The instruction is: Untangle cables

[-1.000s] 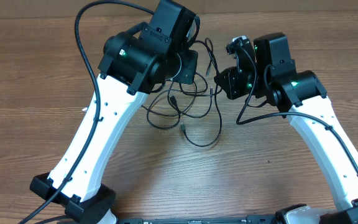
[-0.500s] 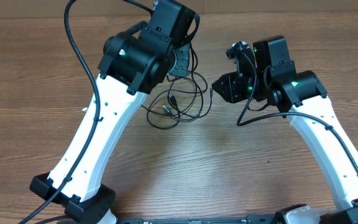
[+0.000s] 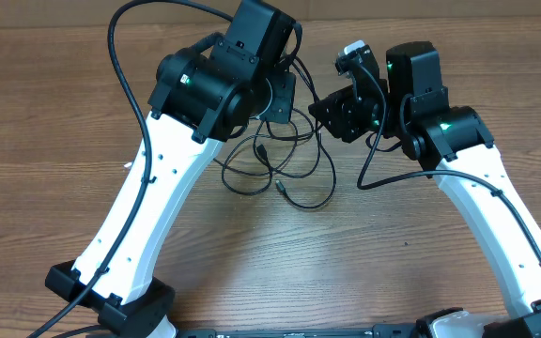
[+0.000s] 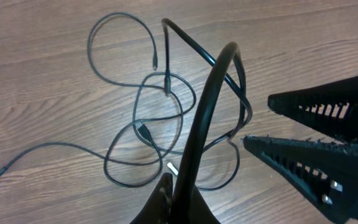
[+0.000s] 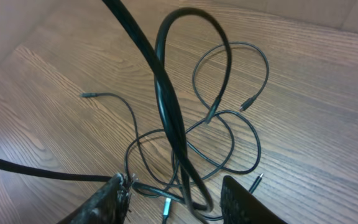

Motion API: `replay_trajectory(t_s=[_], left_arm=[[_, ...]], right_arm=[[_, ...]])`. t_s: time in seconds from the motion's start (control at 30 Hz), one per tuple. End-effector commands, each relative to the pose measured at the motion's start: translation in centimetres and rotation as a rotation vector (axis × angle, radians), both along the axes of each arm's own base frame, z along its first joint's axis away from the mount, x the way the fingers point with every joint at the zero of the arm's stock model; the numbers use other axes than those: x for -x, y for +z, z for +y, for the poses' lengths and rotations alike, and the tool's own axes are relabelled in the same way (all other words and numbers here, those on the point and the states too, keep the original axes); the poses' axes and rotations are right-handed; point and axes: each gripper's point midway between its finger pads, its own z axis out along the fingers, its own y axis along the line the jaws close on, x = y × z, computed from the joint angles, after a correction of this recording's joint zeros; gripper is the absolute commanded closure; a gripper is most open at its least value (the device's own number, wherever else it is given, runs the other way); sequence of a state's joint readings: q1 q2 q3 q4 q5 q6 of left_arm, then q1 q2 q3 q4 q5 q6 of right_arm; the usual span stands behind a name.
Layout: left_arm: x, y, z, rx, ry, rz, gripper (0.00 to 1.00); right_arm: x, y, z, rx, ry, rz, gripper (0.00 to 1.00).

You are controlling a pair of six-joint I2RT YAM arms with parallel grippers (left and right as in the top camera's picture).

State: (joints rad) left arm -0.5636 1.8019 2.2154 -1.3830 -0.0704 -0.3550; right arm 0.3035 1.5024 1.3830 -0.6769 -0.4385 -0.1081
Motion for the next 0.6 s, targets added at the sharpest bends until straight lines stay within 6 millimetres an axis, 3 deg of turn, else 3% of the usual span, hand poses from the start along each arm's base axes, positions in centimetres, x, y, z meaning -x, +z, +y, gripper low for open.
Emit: replay_trajectory(t_s=[0.0, 0.17, 0.3, 0.47, 0.57], left_arm=[[0.8, 1.7, -0.5, 0.031, -0.048, -0.032, 0.96], [2.0, 1.7, -2.2, 0.096, -0.155, 0.007, 0.96], [3.0, 1.9, -3.6, 0.141, -0.256, 0.027, 0.96], [2.8, 1.9, -3.4, 0.129, -0.258, 0.020, 0.96], [2.6, 1.9, -3.2, 0.116, -0.246, 0.009, 0.96]], right_arm=[[0.2, 1.8, 0.2, -0.005, 0.025, -0.054, 0.60], [0.3, 1.7, 0.2, -0.003, 0.025, -0.046, 0.62], [0.4, 1.6, 0.2, -0.001, 0.025, -0.041, 0.69], [0.5, 1.5, 0.2, 0.000, 0.025, -0.039, 0.86], [0.6, 1.4, 0.1, 0.002, 0.024, -0.030, 0.89]])
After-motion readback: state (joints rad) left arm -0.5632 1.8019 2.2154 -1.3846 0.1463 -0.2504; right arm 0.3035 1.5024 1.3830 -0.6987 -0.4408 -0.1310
